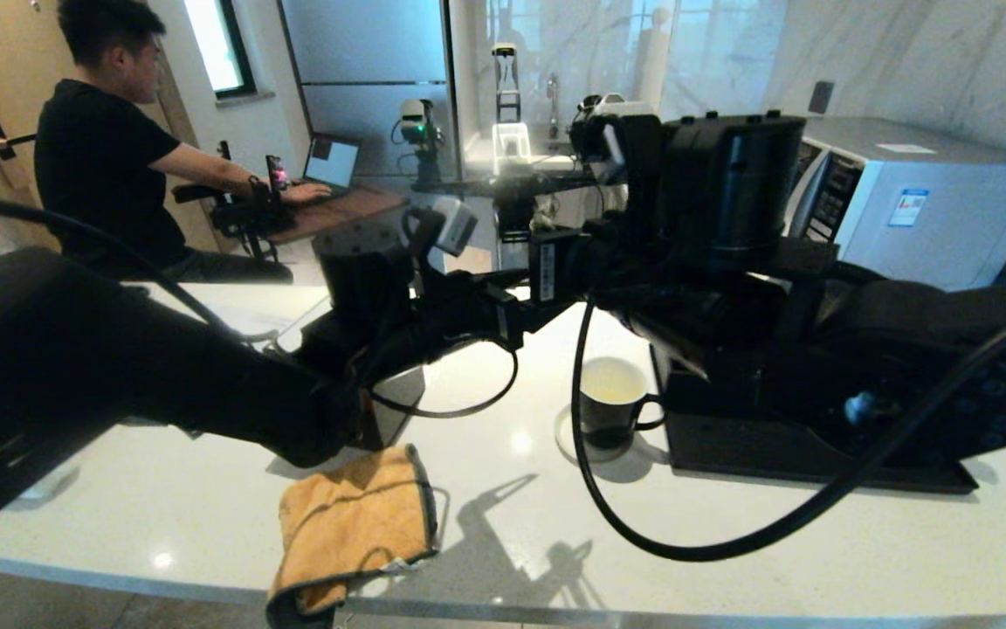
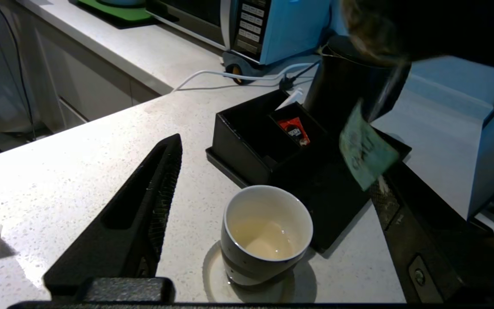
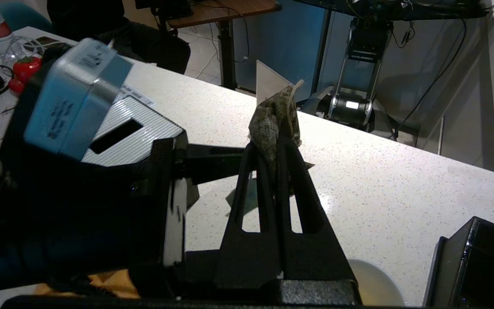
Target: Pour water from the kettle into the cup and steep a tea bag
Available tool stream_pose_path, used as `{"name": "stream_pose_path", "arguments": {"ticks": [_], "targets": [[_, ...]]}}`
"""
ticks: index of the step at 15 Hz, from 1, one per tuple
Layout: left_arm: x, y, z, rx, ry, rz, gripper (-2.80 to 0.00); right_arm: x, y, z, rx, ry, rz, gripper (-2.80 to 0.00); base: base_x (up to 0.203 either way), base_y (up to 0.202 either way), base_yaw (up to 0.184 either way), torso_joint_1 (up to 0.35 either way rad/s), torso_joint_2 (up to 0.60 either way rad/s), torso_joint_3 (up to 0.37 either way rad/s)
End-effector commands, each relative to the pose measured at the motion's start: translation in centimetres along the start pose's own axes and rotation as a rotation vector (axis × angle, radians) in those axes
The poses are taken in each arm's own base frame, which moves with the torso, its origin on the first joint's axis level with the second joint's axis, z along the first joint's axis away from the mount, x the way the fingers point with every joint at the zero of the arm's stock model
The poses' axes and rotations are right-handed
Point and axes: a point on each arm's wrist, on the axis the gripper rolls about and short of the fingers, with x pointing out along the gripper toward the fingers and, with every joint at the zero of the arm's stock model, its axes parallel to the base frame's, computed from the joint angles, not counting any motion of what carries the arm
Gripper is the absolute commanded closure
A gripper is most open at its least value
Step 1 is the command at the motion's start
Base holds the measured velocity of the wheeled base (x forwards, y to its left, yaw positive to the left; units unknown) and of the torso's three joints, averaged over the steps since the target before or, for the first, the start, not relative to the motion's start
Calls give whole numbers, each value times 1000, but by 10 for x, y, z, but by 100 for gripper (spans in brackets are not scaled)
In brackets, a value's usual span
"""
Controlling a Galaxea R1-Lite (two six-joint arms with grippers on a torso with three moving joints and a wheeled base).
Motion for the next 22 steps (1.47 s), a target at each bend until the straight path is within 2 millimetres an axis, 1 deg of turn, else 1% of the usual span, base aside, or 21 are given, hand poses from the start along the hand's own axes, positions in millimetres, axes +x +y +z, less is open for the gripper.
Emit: {"name": "stream_pose_path", "arguments": {"ticks": [1, 4, 8, 17, 22], "targets": [[1, 0, 3, 5, -14, -2, -280, -2, 5, -1, 0, 1, 8, 0, 0, 0, 0, 0, 0, 0], [1, 1, 3, 4, -15, 0, -280, -2, 6, -9, -7, 24, 8, 0, 0, 0, 0, 0, 0, 0], [1, 4, 2, 24, -58, -3, -280, -2, 5, -16, -15, 45, 6, 0, 0, 0, 0, 0, 0, 0], [4, 7, -5, 21, -45, -5, -280, -1, 5, -18, 7, 51, 4, 0, 0, 0, 0, 0, 0, 0], [3, 8, -4, 24, -49, -4, -280, 0, 5, -19, 8, 53, 5, 0, 0, 0, 0, 0, 0, 0]]}}
